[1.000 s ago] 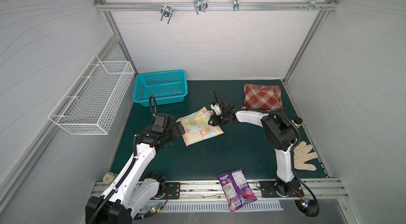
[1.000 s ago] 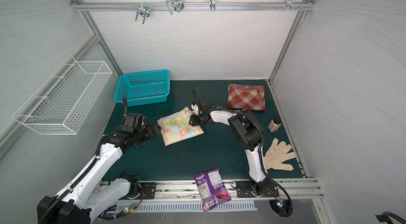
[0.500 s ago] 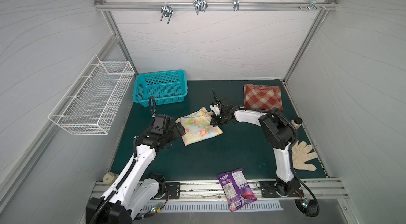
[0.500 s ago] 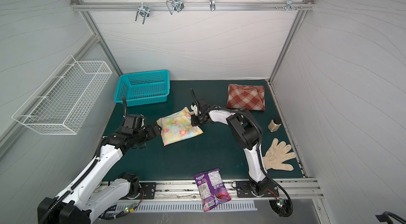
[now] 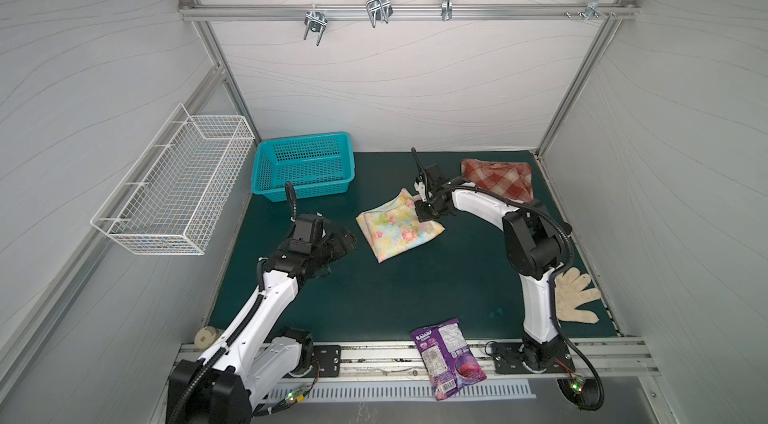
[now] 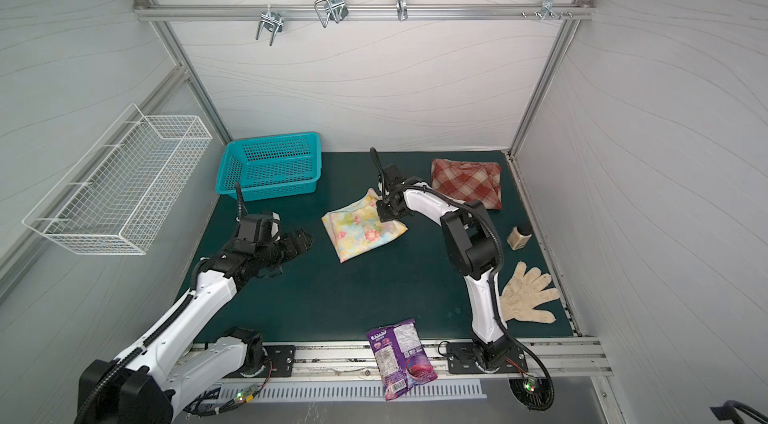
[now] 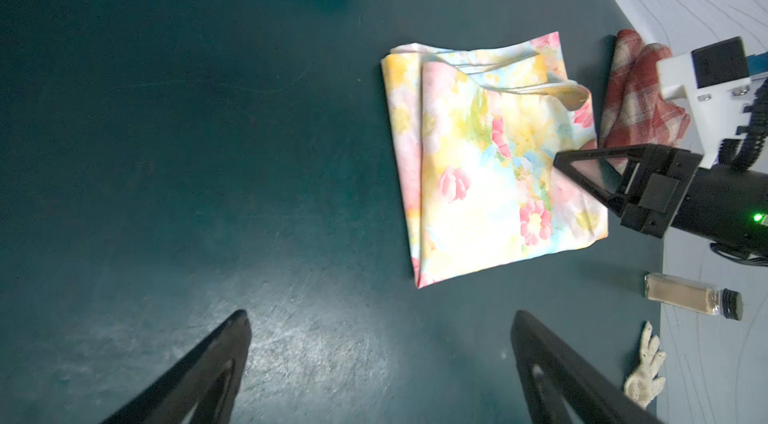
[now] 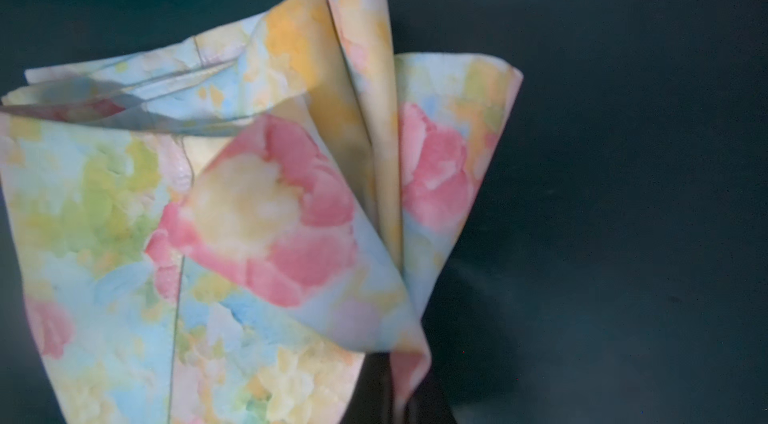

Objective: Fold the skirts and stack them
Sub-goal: 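Carry the floral skirt with the right gripper onto the red plaid skirt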

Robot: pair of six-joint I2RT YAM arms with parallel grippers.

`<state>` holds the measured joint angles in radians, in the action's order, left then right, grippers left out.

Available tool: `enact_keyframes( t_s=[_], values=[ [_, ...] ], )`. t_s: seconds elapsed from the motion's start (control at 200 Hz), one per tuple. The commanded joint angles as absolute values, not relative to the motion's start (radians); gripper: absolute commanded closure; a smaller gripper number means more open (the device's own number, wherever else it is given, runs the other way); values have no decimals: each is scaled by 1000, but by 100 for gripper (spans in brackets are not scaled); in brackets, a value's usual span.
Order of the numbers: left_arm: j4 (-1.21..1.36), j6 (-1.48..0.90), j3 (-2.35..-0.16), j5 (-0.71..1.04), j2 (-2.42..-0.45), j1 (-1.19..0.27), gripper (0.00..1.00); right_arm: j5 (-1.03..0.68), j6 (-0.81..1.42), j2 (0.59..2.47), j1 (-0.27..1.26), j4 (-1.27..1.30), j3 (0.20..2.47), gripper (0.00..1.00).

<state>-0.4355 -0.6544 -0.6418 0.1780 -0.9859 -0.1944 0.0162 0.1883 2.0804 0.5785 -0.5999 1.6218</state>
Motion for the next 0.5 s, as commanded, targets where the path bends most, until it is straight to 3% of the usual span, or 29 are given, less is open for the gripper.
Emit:
enact_keyframes(
  t_s=[0.0, 0.495],
  values=[
    [-363, -647, -652, 220, -1012, -190, 2, 130, 116, 2056, 546, -754, 1731, 100],
    [-186, -680, -617, 345, -1146, -189, 2, 314, -11, 2232, 393, -1070, 2257, 100]
  ],
)
